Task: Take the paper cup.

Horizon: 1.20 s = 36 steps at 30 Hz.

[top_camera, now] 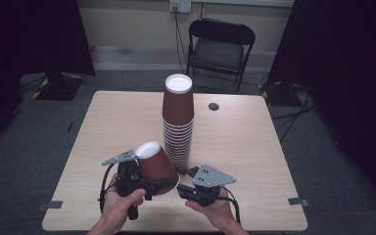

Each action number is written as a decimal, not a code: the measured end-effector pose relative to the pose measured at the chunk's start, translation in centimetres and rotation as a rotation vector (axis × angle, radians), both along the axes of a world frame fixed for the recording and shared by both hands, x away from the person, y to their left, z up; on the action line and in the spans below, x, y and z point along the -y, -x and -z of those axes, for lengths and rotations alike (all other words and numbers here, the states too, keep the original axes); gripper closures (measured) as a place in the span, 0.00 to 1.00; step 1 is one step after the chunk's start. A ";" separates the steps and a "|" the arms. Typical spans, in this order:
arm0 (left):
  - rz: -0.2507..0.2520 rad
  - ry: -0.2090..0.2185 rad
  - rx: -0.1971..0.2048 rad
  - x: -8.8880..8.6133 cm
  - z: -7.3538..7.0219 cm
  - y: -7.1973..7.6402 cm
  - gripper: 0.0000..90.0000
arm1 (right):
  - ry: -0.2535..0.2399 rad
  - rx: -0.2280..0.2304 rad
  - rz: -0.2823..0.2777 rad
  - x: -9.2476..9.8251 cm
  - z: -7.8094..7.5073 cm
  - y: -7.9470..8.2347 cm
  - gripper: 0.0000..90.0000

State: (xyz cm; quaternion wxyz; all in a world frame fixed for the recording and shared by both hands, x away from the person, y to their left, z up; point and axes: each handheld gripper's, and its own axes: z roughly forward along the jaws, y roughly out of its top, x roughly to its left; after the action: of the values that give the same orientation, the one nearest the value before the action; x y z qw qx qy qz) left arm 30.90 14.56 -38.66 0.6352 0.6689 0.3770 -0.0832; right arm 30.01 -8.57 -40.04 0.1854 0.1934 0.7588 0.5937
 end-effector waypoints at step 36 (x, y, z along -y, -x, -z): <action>0.055 0.134 0.008 -0.2 0.3 -0.8 0.07 | -0.126 0.165 0.086 -0.1 -0.2 -0.1 0.94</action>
State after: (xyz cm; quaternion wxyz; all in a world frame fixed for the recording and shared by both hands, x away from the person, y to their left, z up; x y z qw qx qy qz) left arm 31.66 14.73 -38.99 0.6777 0.6351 0.3496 -0.1231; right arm 30.08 -8.49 -39.89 0.2599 0.1874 0.6933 0.6455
